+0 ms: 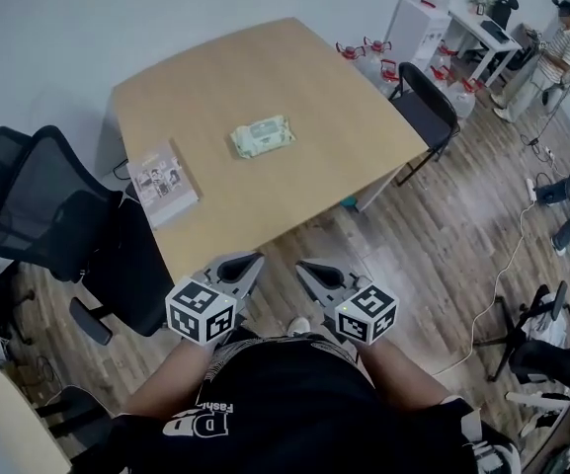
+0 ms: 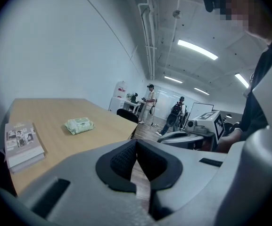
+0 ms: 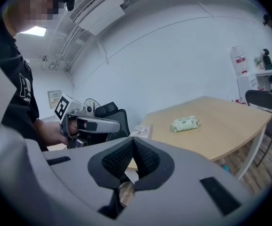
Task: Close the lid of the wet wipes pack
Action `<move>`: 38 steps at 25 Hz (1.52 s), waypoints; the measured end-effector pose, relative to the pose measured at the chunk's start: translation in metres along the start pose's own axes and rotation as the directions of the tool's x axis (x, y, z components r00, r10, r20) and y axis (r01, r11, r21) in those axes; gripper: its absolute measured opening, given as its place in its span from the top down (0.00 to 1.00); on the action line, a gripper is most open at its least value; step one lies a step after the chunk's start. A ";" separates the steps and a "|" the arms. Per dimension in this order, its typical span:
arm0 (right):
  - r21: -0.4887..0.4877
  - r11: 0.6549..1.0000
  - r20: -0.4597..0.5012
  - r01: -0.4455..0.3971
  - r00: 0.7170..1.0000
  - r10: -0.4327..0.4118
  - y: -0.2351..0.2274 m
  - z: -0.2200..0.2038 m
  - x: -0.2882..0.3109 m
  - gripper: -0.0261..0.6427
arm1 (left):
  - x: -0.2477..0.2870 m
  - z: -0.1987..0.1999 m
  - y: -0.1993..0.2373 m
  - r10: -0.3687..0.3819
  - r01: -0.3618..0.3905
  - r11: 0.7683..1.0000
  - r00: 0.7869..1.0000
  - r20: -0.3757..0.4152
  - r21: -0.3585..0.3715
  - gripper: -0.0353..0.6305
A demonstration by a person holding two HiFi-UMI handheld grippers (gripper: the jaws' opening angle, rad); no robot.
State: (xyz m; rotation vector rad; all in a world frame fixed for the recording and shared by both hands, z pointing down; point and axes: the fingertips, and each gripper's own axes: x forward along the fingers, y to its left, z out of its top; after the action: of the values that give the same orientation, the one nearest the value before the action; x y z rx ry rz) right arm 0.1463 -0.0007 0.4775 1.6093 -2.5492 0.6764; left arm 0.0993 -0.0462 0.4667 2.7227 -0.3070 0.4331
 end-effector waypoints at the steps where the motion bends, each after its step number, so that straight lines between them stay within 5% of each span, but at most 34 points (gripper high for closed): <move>1: 0.000 1.000 0.001 0.008 1.000 -0.008 0.002 0.001 0.001 0.95 | -0.002 0.005 0.001 -0.009 0.009 1.000 1.000 0.007 0.007 0.92; 18: 0.041 0.984 0.012 0.176 0.984 -0.177 0.044 -0.003 0.046 0.95 | -0.047 0.013 0.034 -0.161 0.162 0.985 0.987 -0.018 0.058 0.92; 38: 0.021 0.982 -0.009 0.190 0.982 -0.190 0.063 -0.007 0.057 0.95 | -0.066 0.002 0.044 -0.169 0.171 0.983 0.985 -0.033 0.060 0.92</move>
State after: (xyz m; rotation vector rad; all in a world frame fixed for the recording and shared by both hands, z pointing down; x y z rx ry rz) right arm 0.0640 -0.0231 0.4783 1.8232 -2.3498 0.6920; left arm 0.0264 -0.0766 0.4567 2.7727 -0.0533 0.4390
